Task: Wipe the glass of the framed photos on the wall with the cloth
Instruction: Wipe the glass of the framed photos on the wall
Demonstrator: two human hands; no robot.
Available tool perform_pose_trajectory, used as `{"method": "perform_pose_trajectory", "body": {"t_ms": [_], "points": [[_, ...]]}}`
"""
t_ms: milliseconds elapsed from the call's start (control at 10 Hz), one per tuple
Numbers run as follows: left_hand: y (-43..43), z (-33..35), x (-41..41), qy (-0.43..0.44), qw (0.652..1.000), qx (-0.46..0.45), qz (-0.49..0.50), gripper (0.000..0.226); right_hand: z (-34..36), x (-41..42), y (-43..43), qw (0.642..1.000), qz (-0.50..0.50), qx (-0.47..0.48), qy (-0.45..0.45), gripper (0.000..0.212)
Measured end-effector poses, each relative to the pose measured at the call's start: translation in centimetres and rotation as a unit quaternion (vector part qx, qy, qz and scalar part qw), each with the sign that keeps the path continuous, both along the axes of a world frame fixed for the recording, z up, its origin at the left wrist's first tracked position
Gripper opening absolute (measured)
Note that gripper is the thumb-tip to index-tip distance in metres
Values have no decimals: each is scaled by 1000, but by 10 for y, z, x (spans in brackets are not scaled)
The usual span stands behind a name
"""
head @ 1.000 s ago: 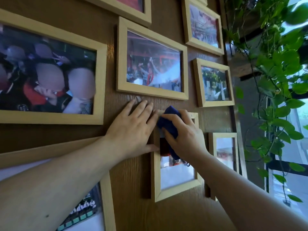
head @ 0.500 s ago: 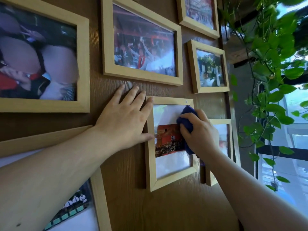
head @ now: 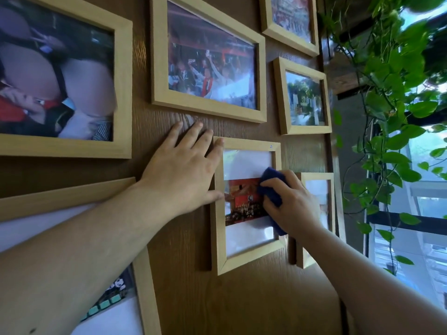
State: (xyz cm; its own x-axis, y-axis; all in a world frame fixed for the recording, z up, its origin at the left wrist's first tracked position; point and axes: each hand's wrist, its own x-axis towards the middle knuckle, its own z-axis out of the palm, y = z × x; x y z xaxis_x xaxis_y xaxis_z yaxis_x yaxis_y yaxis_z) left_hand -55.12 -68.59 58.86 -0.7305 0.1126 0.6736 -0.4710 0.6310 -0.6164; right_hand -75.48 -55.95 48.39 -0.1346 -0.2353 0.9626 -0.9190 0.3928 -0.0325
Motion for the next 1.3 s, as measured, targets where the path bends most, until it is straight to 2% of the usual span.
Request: {"method": "perform_pose_trajectory", "body": {"t_ms": [100, 300, 400, 600, 700, 900, 1000, 1200, 1300], "points": [[1, -1, 0, 3, 1000, 5, -2, 101, 2, 5, -1, 1000, 2, 1, -3, 29], [2, -1, 0, 4, 1000, 12, -4, 98, 6, 44, -15, 992, 98, 41, 74, 32], [1, -2, 0, 3, 1000, 9, -6, 98, -3, 40, -15, 990, 102, 47, 85, 30], [-1, -4, 0, 8, 1000, 4, -11, 100, -31, 4, 8, 999, 4, 36, 1, 26], [-2, -5, -1, 12, 1000, 1, -12, 100, -31, 11, 8, 999, 11, 46, 5, 27], [-4, -6, -2, 18, 1000, -1, -18, 100, -31, 51, -6, 979, 110, 126, 113, 26], [-4, -6, -3, 20, 1000, -2, -17, 100, -30, 44, -2, 979, 78, 143, 123, 26], [-4, -6, -4, 21, 1000, 1, -18, 100, -37, 15, 16, 989, -12, 139, 53, 25], [-5, -6, -4, 21, 1000, -2, -17, 100, -41, 24, 15, 984, 26, 163, 64, 24]]}}
